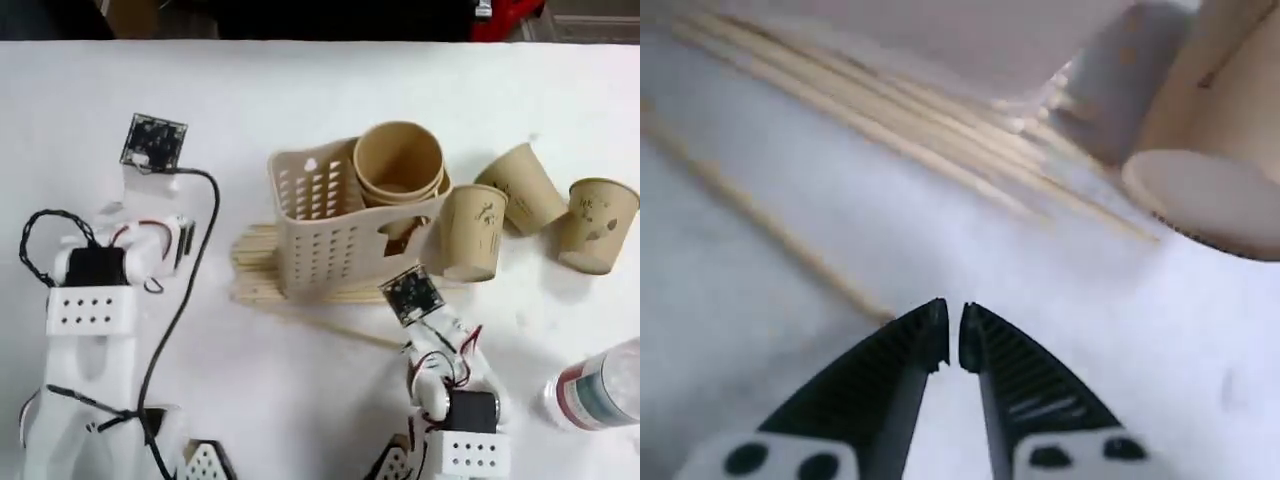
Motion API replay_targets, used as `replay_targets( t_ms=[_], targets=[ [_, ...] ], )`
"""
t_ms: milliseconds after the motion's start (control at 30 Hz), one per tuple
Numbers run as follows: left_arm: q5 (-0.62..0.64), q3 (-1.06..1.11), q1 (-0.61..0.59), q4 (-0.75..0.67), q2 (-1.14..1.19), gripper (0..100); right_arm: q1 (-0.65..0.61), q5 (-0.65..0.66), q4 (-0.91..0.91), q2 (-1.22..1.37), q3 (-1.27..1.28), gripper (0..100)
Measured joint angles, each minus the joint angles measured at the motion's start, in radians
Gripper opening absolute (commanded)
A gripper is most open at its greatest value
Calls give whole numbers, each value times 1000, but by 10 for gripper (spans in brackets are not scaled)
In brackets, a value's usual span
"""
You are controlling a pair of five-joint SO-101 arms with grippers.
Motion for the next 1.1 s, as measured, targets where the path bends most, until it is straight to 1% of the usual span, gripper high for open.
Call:
replay_targets(
  t_ms=[200,233,333,367,467,667,767,833,933,1100],
  targets=[
    [0,12,6,-20,0,156,-15,0,12,0,0,38],
    [0,17,6,-20,0,138,-15,0,12,0,0,38],
    [0,63,6,-38,-2,37,-15,0,12,0,0,38],
    [0,91,6,-61,0,15,-15,0,12,0,0,38],
    [0,180,-2,-170,0,26,-15,0,12,0,0,38],
    [0,414,-21,-505,0,24,-15,0,12,0,0,38],
    [0,493,-38,-643,0,24,-15,0,12,0,0,38],
    [0,523,-60,-690,0,24,-15,0,12,0,0,38],
    [2,534,-89,-721,0,23,-15,0,12,0,0,38],
    [87,534,-127,-729,0,23,-15,0,12,0,0,38]
  ],
)
